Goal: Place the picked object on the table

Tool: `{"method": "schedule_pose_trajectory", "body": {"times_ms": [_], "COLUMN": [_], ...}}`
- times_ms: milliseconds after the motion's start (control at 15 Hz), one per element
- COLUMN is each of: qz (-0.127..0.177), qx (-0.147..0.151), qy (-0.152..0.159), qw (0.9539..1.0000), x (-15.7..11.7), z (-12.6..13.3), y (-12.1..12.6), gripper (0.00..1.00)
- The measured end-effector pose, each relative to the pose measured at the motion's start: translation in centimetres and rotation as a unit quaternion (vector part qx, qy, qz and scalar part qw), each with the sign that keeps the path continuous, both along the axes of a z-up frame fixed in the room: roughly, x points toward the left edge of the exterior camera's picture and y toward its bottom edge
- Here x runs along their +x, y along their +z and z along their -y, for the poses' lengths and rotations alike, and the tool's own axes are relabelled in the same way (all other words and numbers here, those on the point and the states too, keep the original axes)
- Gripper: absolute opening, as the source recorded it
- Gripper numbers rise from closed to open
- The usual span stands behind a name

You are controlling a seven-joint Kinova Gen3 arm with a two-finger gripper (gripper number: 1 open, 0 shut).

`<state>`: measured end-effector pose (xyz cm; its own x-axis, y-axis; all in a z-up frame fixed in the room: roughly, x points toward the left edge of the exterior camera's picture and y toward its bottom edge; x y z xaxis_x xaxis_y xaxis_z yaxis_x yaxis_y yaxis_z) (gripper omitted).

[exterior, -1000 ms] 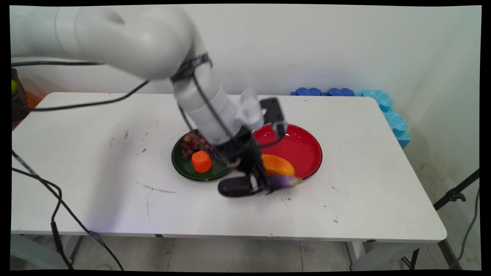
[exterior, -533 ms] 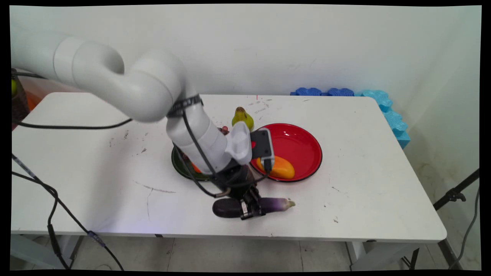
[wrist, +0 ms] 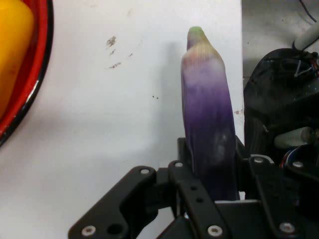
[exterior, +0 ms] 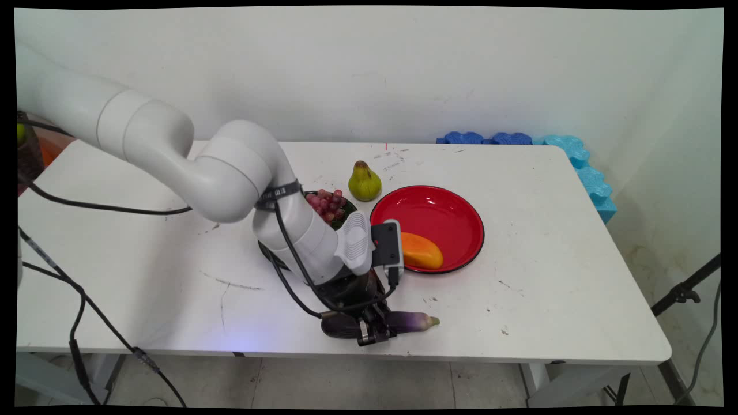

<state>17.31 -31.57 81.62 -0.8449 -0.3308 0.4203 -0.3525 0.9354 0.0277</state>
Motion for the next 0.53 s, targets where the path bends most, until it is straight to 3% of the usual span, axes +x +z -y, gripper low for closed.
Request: {"method": "schedule_pose_trajectory", "body": {"times_ms": [200,267,533], "qz": [-0.005,-0.006,-0.012], "qx": [-0.008,-0.011,-0.021], "qy": [-0.005,-0.007,-0.013], "qw": [0.9999,0.9999,0.9996], "x": [0.09,0.13,0.30], "z": [-0.09,-0.11,-0.20], "y": [-0.76,-0.89,-0.64], "gripper": [0.00,1.00,1.00]}}
